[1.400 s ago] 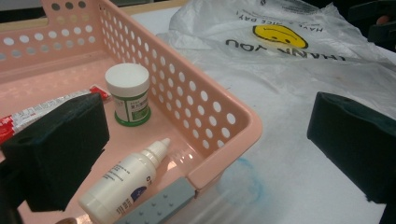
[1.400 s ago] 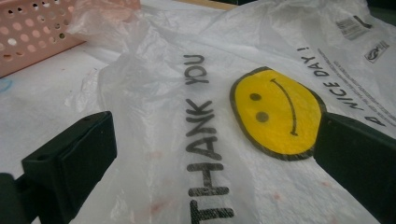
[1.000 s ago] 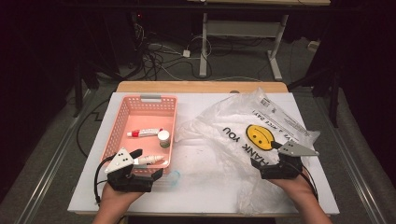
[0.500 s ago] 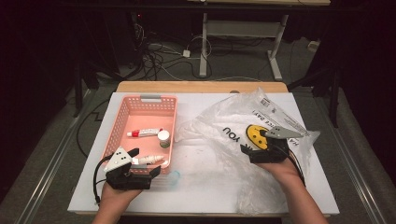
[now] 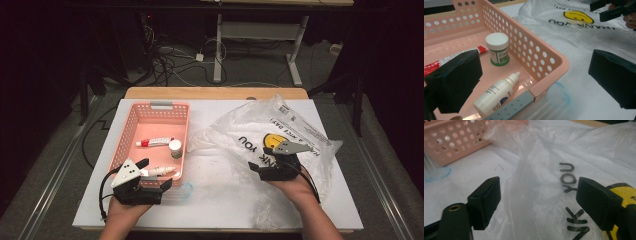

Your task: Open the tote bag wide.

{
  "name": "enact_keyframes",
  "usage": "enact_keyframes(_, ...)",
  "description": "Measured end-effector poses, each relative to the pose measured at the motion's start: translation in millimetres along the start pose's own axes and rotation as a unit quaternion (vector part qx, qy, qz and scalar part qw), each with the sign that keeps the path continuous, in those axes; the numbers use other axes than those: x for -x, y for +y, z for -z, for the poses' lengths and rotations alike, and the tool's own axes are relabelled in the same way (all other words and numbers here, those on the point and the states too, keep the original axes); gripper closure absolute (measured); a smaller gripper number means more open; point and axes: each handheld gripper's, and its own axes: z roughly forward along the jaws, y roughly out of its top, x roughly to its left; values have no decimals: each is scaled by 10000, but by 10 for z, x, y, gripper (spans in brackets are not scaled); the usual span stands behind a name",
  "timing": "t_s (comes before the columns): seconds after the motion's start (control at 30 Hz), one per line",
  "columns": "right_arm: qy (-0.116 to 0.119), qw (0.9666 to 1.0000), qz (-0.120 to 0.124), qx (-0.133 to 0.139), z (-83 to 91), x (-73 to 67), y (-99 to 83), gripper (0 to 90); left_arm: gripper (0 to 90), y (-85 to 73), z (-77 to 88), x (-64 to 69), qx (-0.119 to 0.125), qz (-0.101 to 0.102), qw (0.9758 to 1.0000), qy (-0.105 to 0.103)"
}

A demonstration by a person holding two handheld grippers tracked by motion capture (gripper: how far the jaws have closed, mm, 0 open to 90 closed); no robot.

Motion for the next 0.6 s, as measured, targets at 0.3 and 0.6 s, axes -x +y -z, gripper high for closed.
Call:
enact_keyframes(0.3,266,9985,96,-464,-35,-30,-128,354,0,7,-5,5,-5,-8,10000,-39)
enact_keyframes(0.6,391,9929,517,-1002,-110,-39,-252,549,0,2,-15,9,-47,-32,10000,-74)
